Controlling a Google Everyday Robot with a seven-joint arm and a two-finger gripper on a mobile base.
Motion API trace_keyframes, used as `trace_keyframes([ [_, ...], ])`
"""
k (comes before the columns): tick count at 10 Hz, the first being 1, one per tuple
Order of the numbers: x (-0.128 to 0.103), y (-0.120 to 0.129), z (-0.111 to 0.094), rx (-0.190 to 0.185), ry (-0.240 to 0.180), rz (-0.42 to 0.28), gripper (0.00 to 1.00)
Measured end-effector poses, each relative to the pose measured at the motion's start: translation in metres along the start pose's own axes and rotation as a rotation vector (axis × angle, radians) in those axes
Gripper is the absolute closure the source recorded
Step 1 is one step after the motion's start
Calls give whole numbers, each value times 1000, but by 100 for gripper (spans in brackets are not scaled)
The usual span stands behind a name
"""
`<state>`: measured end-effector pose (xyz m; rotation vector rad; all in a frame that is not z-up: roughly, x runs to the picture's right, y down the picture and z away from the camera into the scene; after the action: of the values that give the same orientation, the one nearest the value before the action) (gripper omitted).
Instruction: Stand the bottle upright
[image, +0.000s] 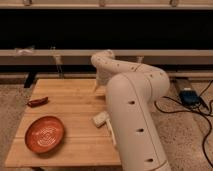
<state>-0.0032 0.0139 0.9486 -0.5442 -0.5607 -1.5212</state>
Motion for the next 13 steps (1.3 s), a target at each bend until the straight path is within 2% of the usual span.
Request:
trace_keyframes([
  [11,1,0,-1,1,1,-1,20],
  [12,-2,-2,-1,6,7,-14,20],
  [13,-3,-8,-8,14,36,-48,20],
])
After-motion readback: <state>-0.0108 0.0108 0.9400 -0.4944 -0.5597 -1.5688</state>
